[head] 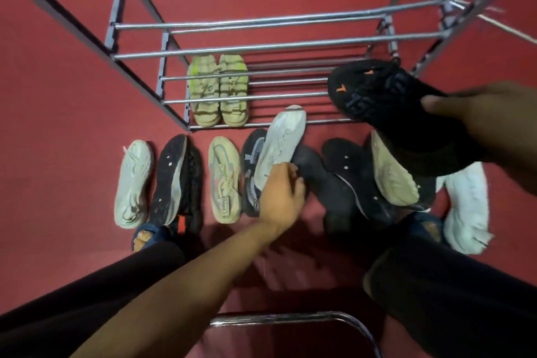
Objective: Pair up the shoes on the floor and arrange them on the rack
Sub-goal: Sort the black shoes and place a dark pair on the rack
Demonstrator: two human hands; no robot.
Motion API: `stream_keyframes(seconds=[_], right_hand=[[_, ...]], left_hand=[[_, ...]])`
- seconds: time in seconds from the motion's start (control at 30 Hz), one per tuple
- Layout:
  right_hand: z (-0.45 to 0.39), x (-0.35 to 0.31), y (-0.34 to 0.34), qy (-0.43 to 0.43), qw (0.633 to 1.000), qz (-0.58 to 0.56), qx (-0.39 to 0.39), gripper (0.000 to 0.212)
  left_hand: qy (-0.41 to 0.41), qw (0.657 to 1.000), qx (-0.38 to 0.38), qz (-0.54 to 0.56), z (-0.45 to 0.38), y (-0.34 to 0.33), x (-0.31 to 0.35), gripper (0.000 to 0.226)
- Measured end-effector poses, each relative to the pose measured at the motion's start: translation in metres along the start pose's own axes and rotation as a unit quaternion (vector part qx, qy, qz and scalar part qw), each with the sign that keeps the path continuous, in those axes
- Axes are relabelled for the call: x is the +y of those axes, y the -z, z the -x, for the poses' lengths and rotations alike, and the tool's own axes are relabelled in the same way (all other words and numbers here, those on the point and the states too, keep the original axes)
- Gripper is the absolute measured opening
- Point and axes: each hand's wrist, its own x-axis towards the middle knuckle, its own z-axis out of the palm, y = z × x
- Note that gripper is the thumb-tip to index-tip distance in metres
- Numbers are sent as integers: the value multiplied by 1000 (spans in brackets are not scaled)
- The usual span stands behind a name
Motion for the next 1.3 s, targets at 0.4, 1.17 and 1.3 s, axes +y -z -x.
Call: stream_keyframes(seconds=[0.4,1.17,1.3], right_hand=[[9,-2,18,35,986,157,51,32],[11,-1,-10,11,990,134,-31,24],[12,-5,14,25,990,137,-16,26]], left_hand=[[-260,800,-281,-463,11,-124,33,80],[401,902,-43,-152,42,-11,-68,71],[321,925,49,-196,47,-29,-29,62]])
